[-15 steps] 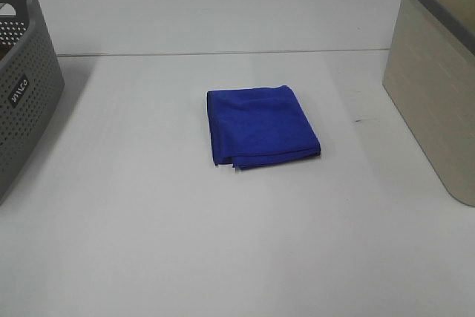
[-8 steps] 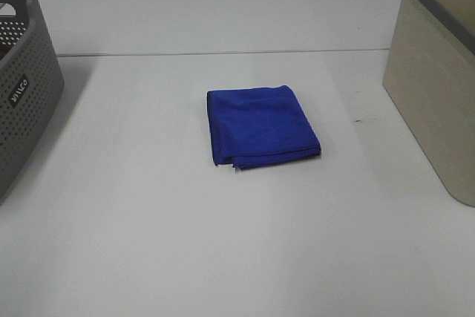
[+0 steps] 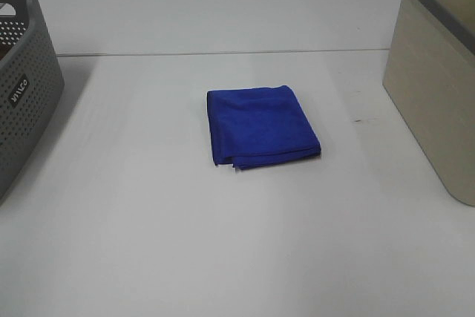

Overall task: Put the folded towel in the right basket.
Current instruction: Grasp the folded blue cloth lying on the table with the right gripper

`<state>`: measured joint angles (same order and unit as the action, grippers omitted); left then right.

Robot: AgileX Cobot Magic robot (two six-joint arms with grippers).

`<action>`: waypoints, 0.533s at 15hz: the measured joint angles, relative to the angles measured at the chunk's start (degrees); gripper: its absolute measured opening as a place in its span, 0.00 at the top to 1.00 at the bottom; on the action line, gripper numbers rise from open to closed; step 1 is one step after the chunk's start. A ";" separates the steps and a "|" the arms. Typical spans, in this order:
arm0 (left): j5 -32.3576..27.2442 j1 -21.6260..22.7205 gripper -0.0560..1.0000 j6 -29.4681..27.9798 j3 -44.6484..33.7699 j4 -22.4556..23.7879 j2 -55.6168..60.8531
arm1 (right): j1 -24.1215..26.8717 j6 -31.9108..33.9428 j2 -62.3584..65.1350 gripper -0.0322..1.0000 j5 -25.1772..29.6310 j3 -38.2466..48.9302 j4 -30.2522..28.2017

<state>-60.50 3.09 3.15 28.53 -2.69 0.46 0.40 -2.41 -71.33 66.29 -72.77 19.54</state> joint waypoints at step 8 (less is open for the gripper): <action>0.00 0.00 0.01 0.00 0.00 -1.15 0.00 | -10.71 -6.02 -36.33 0.02 -7.05 -17.88 5.73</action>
<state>-60.50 3.09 3.15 28.53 -3.84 0.46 -10.31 -8.42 -107.66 59.24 -90.64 25.27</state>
